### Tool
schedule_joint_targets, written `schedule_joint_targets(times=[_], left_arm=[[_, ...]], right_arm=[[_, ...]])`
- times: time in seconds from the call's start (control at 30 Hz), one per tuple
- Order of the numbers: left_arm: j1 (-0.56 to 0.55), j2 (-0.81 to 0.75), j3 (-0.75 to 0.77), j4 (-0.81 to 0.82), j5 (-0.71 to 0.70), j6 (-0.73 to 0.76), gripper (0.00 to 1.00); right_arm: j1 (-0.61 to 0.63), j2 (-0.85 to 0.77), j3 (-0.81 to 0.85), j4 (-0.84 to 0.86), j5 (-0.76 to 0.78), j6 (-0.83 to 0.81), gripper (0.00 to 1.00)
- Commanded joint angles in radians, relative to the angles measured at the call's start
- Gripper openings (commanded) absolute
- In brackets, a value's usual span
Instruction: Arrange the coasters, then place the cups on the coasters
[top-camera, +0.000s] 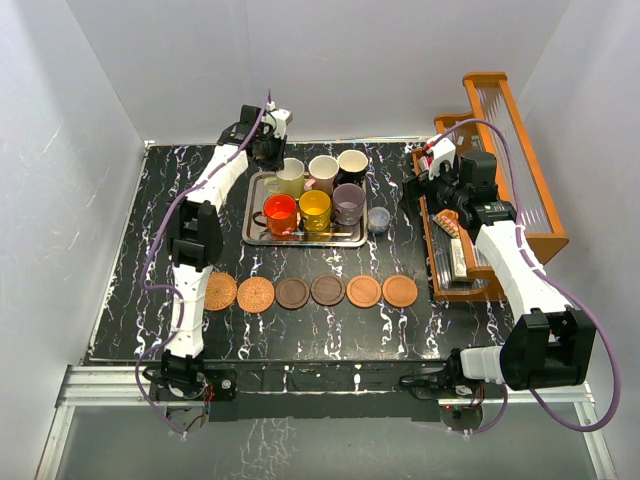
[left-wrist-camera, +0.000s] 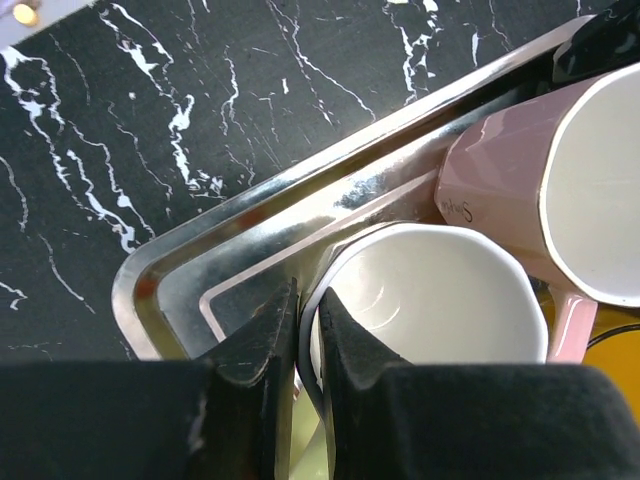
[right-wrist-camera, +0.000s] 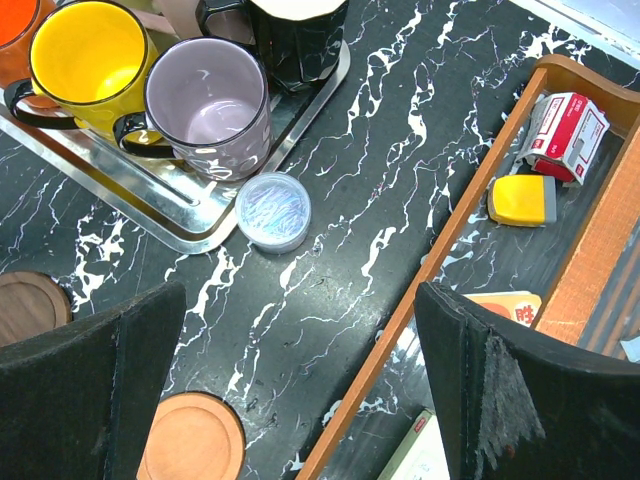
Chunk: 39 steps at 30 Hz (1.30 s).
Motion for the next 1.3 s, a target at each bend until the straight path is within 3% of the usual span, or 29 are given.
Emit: schedule_joint_targets(times=[0.0, 0.57, 1.27], left_arm=[[0.008, -0.136, 0.018, 0.061, -0.053, 0.034, 0.00], [0.015, -0.335, -0.016, 0.059, -0.100, 0.112, 0.00], [0.041, -0.889, -0.574, -0.105, -0.135, 0.161, 0.00]], right_arm=[[-0.003, -0.037, 0.003, 0.044, 0.011, -0.017, 0.98], [-0.004, -0.033, 0.001, 0.045, 0.016, -0.018, 0.98], [-0.003, -0.013, 0.011, 0.032, -0.003, -0.016, 0.98]])
